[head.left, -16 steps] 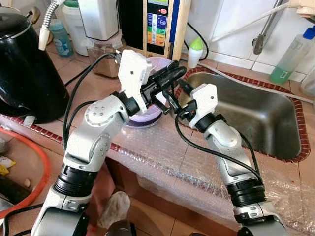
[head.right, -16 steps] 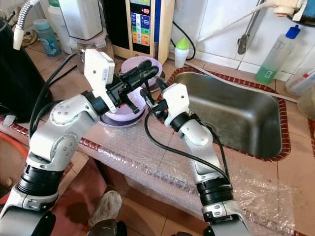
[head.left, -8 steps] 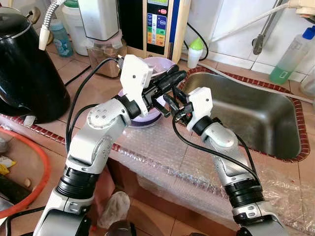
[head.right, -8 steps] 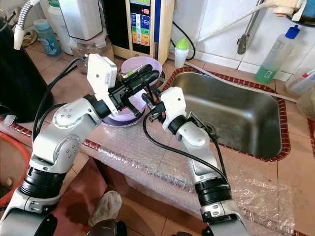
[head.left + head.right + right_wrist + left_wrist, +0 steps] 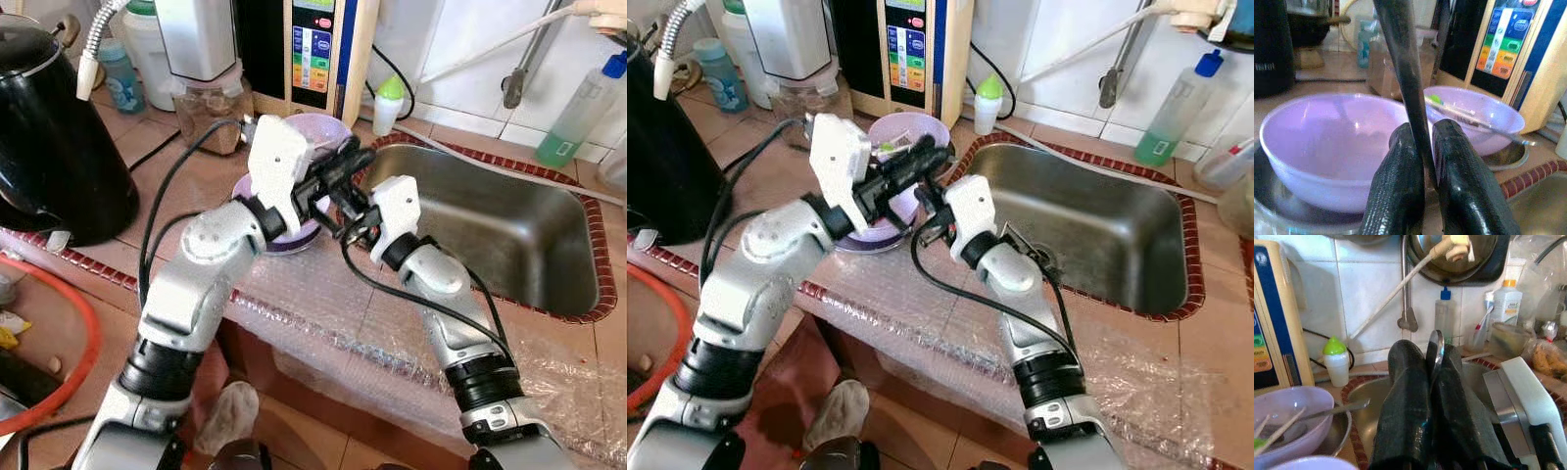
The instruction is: Kitchen organization
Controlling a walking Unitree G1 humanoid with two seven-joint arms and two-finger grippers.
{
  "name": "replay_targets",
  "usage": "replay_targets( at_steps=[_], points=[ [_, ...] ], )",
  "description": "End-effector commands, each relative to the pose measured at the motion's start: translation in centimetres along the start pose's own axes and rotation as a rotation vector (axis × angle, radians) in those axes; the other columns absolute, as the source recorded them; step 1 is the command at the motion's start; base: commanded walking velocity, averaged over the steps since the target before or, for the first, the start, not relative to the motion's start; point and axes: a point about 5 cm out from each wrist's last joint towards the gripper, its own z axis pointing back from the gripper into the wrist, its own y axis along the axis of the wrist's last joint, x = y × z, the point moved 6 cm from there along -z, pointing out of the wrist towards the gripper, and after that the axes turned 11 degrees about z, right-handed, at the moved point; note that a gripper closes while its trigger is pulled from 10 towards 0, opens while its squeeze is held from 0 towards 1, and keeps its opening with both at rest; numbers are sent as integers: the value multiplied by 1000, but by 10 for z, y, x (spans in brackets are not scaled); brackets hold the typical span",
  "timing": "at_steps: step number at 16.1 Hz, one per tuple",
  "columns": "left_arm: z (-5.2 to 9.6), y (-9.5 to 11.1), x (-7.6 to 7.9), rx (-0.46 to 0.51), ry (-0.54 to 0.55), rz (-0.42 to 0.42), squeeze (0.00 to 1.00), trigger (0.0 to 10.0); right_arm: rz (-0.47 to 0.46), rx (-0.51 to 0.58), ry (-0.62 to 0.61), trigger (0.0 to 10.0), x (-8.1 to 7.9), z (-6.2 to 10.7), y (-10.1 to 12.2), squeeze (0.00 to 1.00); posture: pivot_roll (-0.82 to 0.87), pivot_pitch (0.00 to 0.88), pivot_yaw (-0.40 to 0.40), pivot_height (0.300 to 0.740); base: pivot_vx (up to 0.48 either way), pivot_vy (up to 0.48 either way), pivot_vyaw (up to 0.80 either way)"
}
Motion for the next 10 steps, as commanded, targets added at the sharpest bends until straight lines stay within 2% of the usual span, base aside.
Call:
replay_targets(
  at_steps=[1, 2, 3, 7, 9, 10],
  points=[
    [3, -12, 11, -26, -58, 16, 1000, 10000, -20, -78, -195, 0, 44, 13, -18, 0, 41, 0, 8, 740, 0, 0, 0],
    [3, -17, 13, -36, -62, 4, 1000, 10000, 40, -86, -243, 0, 57, 17, -20, 0, 44, 0, 2, 740, 0, 0, 0],
    [3, -17, 13, -38, -64, 1, 1000, 10000, 65, -86, -260, 0, 62, 18, -19, 0, 44, 0, 2, 740, 0, 0, 0],
    [3, -19, 13, -47, -65, -11, 1000, 10000, 140, -138, -406, 0, 104, 32, -29, 0, 48, 0, 11, 740, 0, 0, 0],
    [6, -30, 15, -102, -83, 11, 1000, 10000, 173, -187, -448, 0, 118, 37, -39, 0, 50, 6, 21, 740, 0, 0, 0],
    [9, -42, 19, -163, -109, 28, 1000, 10000, 195, -239, -450, 0, 124, 38, -49, 0, 50, 6, 21, 740, 0, 0, 0]
  ],
)
